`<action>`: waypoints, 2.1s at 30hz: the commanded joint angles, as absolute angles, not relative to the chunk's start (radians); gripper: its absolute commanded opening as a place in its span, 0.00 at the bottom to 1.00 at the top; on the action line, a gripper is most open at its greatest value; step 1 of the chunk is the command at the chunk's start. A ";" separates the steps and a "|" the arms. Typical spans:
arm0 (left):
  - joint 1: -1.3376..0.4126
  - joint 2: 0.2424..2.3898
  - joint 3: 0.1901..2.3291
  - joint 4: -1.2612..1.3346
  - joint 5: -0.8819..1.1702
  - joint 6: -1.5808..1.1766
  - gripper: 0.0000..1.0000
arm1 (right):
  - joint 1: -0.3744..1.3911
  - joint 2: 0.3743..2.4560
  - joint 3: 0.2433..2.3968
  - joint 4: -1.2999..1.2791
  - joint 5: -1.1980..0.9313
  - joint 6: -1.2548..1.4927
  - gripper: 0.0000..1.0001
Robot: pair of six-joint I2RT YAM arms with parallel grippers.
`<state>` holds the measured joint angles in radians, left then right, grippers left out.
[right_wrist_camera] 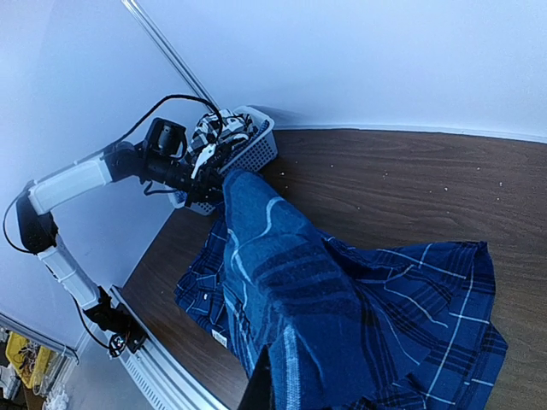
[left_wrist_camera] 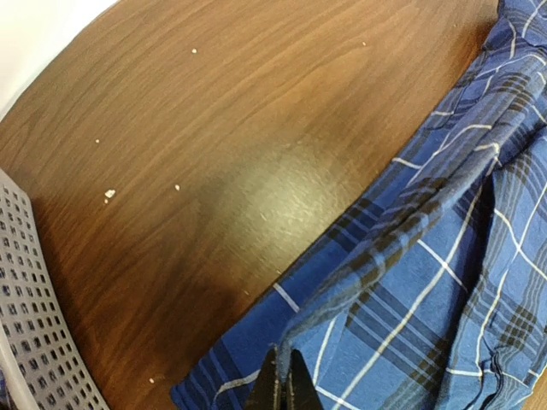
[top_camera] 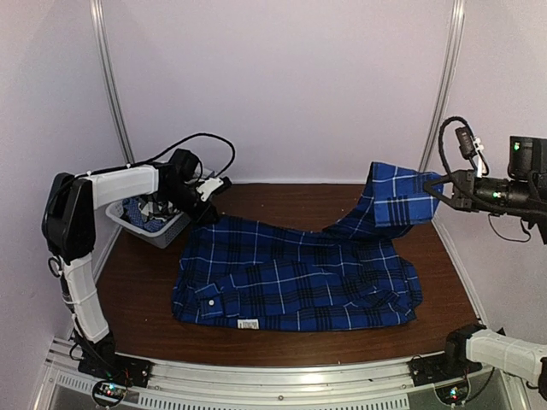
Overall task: Fold and stack the long sleeve shirts
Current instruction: Fold the 1/3-folded shirt at the center of the board.
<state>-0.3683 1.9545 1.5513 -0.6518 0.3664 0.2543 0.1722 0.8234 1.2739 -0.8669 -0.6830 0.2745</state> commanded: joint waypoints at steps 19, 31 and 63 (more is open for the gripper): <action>-0.563 1.798 1.254 -0.687 0.018 0.197 0.01 | 0.166 0.657 1.136 -1.002 -0.667 0.360 0.00; -0.601 1.791 1.184 -0.710 -0.035 0.156 0.26 | 0.167 0.696 1.104 -0.995 -0.628 0.327 0.00; -0.992 1.646 1.176 0.095 -0.092 0.363 0.68 | 0.195 1.179 0.943 -0.340 -1.031 0.482 0.00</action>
<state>-0.9352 1.5993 1.1660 -0.1204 -0.0624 0.1898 0.1772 1.1522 0.9138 -0.4686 -0.9463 0.4320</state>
